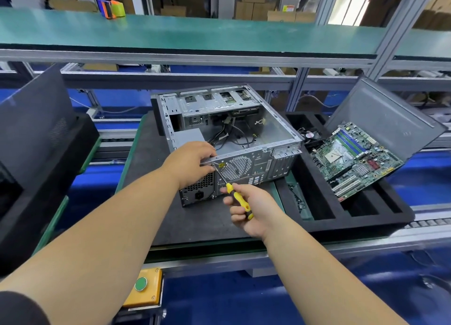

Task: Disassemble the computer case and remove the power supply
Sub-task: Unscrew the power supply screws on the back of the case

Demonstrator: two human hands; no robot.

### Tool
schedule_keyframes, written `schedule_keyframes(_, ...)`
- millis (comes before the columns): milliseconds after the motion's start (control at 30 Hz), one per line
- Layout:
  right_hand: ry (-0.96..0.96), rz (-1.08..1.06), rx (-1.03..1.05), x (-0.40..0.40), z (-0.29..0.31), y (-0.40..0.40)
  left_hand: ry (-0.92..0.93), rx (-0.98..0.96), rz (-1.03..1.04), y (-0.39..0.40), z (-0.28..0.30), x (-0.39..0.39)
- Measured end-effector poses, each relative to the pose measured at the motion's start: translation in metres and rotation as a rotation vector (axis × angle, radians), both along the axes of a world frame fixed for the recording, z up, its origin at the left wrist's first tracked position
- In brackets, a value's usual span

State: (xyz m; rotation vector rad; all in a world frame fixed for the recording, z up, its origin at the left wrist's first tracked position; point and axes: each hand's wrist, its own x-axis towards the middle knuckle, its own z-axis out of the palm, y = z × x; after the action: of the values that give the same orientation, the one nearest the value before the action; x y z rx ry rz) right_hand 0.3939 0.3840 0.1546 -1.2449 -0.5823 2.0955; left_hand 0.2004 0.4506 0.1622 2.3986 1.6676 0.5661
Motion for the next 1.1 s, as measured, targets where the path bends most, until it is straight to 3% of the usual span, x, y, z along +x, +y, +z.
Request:
schedule_keyframes(67,0.162,0.002,-0.091,0.001,0.000,0.001,-0.008,-0.001,0.008,0.000,-0.001,0.000)
schedule_keyframes(167,0.174,-0.019,-0.098,-0.005,-0.001,-0.001,-0.018,-0.011,0.012,0.001,-0.002,0.000)
schedule_keyframes(567,-0.276,-0.048,0.076,-0.031,0.004,-0.007,-0.060,-0.038,0.028,0.004,-0.002,0.002)
schedule_keyframes(833,-0.503,-0.030,0.348,-0.033,-0.001,-0.013,-0.057,-0.023,0.038,0.003,-0.003,0.002)
schedule_keyframes(1100,-1.305,0.286,0.787,-0.031,0.010,-0.011,-0.068,-0.013,0.031,0.004,-0.005,0.002)
